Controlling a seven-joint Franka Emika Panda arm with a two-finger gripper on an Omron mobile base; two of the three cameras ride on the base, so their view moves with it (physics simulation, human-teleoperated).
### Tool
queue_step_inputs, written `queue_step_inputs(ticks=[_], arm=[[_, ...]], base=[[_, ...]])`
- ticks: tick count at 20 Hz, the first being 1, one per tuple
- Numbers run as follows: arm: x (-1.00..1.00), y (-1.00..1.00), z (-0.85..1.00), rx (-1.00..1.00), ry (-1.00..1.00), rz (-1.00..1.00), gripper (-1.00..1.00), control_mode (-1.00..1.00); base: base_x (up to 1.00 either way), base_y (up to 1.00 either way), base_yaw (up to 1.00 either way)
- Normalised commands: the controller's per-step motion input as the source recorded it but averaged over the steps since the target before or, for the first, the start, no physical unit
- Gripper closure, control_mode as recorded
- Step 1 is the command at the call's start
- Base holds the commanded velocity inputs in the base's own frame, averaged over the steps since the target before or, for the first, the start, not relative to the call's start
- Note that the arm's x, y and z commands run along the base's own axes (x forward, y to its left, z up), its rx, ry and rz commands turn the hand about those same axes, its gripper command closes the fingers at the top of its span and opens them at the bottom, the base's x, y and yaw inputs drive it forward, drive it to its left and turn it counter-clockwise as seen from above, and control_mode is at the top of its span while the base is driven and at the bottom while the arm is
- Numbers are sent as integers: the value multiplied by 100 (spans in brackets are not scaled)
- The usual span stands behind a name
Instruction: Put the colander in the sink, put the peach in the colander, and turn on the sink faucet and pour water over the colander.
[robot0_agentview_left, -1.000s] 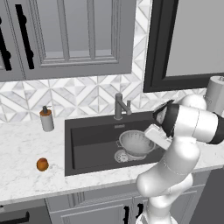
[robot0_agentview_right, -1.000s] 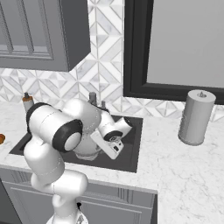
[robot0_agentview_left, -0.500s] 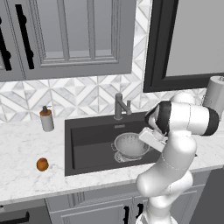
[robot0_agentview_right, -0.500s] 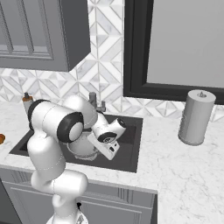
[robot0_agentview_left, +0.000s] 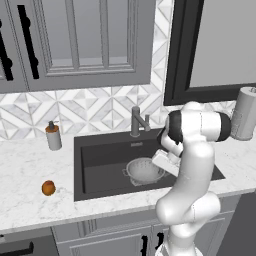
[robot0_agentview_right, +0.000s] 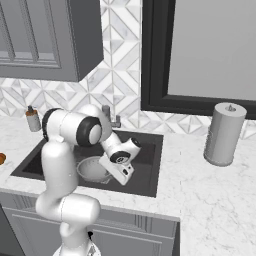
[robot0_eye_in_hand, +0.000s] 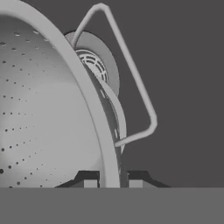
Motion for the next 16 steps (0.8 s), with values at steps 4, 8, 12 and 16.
queue_step_inputs(ticks=[4, 8, 12, 16], arm=[[26, 13, -34, 0, 7, 0, 100, -100], [17, 0, -29, 0, 0, 0, 100, -100], [27, 0, -26, 0, 0, 0, 100, -100], [3, 1, -16, 0, 0, 0, 100, -100]], base=[[0, 0, 0], [0, 0, 0], [0, 0, 0], [0, 0, 0]])
